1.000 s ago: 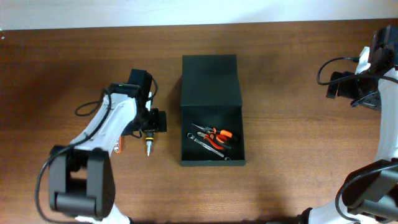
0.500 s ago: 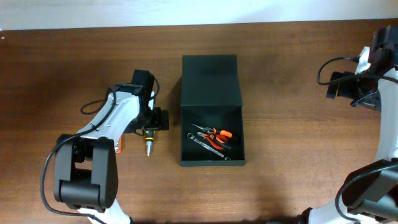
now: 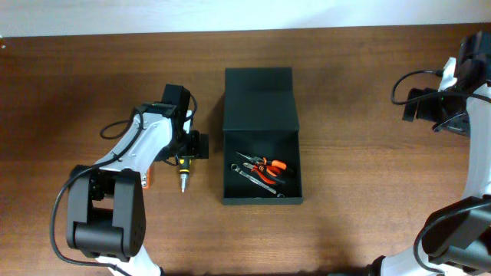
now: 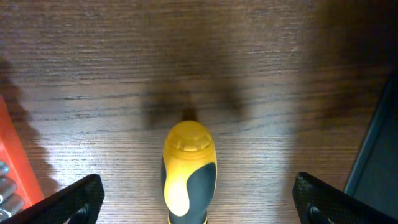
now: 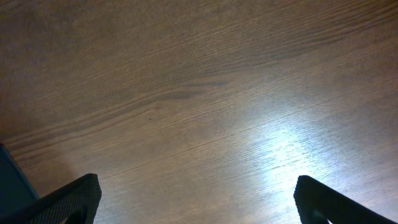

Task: Pack container
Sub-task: 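Lower the left gripper and grasp the screwdriver handle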

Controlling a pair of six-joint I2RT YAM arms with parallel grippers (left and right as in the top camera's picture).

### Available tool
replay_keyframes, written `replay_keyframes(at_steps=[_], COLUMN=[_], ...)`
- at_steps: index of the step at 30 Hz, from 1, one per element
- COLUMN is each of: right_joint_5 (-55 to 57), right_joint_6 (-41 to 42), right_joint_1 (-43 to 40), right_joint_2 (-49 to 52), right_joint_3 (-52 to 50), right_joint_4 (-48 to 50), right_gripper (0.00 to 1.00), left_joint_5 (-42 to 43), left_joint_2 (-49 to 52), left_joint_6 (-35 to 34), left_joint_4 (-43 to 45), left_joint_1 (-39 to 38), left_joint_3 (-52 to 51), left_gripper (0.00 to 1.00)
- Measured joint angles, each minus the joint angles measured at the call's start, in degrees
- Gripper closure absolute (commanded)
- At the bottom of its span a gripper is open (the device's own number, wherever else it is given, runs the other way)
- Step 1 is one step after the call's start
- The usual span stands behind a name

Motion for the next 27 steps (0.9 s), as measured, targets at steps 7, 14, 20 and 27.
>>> replay_keyframes(at_steps=[7,14,20,27], right_joint_5=[0.0,0.0,0.0,0.0], right_joint_6=[0.0,0.0,0.0,0.0], right_joint_1=[0.0,0.0,0.0,0.0], right_joint_2=[0.0,0.0,0.0,0.0], right_joint_3=[0.0,0.0,0.0,0.0], right_joint_4=[0.0,0.0,0.0,0.0], right_gripper=[0.01,0.01,0.01,0.01], left_joint_5=[0.0,-0.5,-0.5,-0.5], left_joint_2=[0.9,1.6,1.6,1.6], left_joint_6=[0.2,0.2,0.2,0.2], left_joint_4=[0.1,0.1,1.0,1.6], left_joint_1=[0.0,0.0,0.0,0.0], left_joint_3=[0.0,0.0,0.0,-0.1], left_gripper=[0.01,0.01,0.01,0.01])
